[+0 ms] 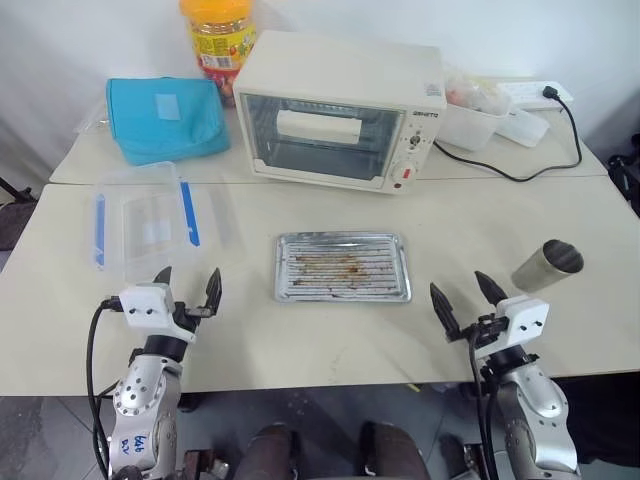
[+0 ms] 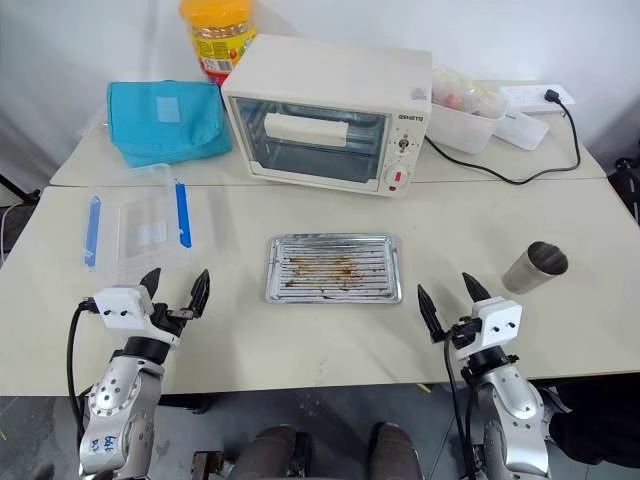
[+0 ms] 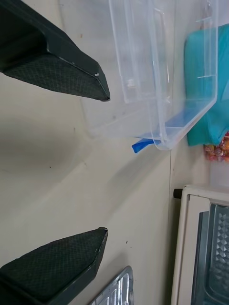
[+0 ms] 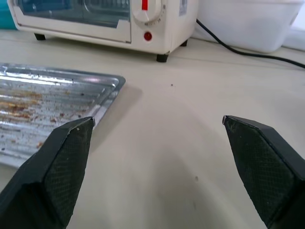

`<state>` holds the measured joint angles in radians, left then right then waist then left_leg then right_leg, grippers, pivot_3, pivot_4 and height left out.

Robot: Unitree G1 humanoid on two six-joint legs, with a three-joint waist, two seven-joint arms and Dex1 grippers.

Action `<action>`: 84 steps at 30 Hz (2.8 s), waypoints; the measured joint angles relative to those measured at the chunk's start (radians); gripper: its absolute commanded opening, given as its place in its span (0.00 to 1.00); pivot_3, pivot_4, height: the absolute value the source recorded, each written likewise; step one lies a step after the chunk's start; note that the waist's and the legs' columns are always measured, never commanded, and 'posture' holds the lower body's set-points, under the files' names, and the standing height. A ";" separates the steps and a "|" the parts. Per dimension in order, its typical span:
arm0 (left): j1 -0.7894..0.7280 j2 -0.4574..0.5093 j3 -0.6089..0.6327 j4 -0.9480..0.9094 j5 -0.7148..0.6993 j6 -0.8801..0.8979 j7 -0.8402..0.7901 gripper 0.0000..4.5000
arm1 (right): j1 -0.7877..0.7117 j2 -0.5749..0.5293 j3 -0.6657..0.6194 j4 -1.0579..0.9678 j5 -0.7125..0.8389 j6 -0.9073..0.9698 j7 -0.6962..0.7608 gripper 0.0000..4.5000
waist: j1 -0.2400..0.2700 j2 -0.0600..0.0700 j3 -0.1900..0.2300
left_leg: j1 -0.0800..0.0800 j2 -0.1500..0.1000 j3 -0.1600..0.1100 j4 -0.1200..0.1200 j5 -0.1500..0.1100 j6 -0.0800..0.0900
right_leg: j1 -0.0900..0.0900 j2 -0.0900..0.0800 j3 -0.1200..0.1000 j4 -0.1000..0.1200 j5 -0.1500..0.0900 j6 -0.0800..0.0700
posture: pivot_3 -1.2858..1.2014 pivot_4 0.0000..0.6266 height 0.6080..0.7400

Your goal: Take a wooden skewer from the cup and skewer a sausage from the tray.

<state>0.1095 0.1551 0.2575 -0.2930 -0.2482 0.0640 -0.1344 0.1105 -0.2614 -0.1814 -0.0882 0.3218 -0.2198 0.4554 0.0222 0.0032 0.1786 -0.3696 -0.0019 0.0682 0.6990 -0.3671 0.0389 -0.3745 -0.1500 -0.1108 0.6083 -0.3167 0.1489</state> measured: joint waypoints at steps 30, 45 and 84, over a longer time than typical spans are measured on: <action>0.017 0.006 -0.007 -0.014 0.000 0.046 -0.010 1.00 | -0.004 -0.005 0.025 -0.066 -0.023 0.046 0.005 1.00 | 0.000 0.000 0.000 | 0.000 0.000 0.000 0.000 0.000 0.000 | 0.000 0.000 0.000 0.000 0.000 0.000 | 0.52 0.24 1.00; 0.011 0.001 -0.022 -0.013 0.002 0.046 0.000 1.00 | 0.017 -0.006 0.029 -0.088 -0.027 0.068 0.004 1.00 | 0.000 0.000 0.000 | 0.000 0.000 0.000 0.000 0.000 0.000 | 0.000 0.000 0.000 0.000 0.000 0.000 | 0.52 0.24 1.00; 0.022 -0.002 -0.031 -0.006 0.010 0.033 0.000 1.00 | 0.000 -0.006 0.054 -0.090 -0.044 0.093 0.011 1.00 | 0.000 0.000 0.000 | 0.000 0.000 0.000 0.000 0.000 0.000 | 0.000 0.000 0.000 0.000 0.000 0.000 | 0.52 0.24 1.00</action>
<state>0.1314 0.1529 0.2267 -0.2990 -0.2379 0.0970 -0.1346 0.1104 -0.2673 -0.1272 -0.1785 0.2781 -0.1270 0.4667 0.0223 0.0032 0.1786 -0.3696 -0.0020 0.0682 0.6989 -0.3671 0.0389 -0.3746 -0.1499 -0.1110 0.6083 -0.3167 0.1489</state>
